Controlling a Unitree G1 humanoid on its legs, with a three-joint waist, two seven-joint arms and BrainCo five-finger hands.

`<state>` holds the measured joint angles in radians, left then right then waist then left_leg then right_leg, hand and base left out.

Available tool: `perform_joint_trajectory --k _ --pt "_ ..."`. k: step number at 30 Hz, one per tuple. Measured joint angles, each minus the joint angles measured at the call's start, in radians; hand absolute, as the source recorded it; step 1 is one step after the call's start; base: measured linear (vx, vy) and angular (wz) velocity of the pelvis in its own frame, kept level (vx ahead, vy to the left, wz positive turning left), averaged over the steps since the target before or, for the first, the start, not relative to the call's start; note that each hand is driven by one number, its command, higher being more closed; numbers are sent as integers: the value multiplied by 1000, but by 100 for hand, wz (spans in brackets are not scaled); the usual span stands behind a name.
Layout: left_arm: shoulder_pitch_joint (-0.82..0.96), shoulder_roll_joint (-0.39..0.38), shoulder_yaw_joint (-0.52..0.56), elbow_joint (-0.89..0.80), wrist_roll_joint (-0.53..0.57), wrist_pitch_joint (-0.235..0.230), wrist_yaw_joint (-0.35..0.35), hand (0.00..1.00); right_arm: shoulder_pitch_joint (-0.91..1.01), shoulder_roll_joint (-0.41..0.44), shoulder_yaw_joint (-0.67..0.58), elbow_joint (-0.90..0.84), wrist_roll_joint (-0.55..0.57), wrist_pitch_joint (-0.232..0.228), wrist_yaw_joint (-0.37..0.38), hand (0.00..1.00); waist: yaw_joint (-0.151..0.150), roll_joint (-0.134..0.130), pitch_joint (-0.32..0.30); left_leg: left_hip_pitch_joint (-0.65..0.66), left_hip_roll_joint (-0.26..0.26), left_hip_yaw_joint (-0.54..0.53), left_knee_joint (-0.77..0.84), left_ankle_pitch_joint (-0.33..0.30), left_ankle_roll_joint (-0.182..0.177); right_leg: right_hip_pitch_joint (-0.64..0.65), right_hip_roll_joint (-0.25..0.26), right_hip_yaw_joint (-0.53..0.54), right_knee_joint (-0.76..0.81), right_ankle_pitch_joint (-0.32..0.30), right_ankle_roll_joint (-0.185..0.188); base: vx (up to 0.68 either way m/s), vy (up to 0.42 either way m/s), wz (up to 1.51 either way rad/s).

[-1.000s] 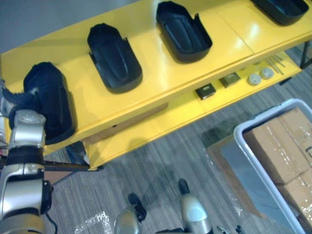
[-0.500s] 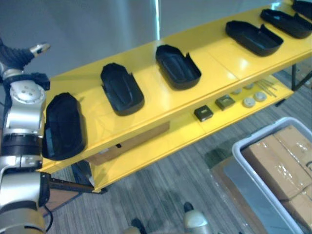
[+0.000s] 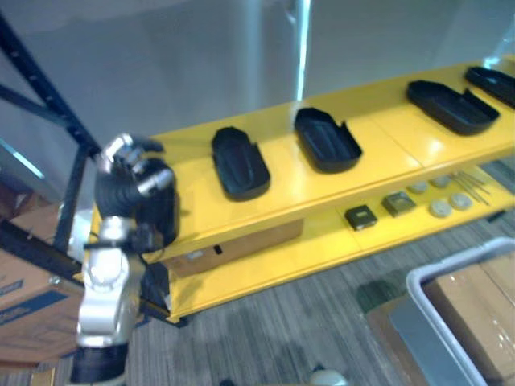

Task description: Walk over and take plastic housings, then place them on the shelf

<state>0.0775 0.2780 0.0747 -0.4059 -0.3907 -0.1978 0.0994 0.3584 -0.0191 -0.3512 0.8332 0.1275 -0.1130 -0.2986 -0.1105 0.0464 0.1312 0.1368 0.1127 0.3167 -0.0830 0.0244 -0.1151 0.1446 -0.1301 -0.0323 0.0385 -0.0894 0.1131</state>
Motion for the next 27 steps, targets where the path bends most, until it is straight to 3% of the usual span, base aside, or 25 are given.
perform_joint_trajectory --k 7,11,20,27 --pt "136 -97 -139 8 88 -9 60 100 -44 -10 7 44 -4 3 -4 0 26 -3 -16 -19 -14 -57 -5 20 10 9 -13 -55 10 -22 -2 -37 -8 24" --pt "139 -100 -193 125 170 55 129 100 -74 -21 51 51 14 3 -4 0 39 -6 -16 -17 -14 -72 -6 23 9 15 -14 -80 11 -27 -6 -11 -11 11" --pt "131 -93 -178 259 216 153 253 100 -109 -21 72 83 31 3 -1 0 44 -48 -19 -24 -17 -90 -6 25 7 32 -15 -106 1 -27 1 33 -9 7" --pt "75 -88 -126 322 243 159 316 100 -108 -20 72 101 55 3 -1 0 38 -58 -14 -8 -13 -62 -6 24 7 51 -12 -101 -15 -26 1 5 -8 -4"
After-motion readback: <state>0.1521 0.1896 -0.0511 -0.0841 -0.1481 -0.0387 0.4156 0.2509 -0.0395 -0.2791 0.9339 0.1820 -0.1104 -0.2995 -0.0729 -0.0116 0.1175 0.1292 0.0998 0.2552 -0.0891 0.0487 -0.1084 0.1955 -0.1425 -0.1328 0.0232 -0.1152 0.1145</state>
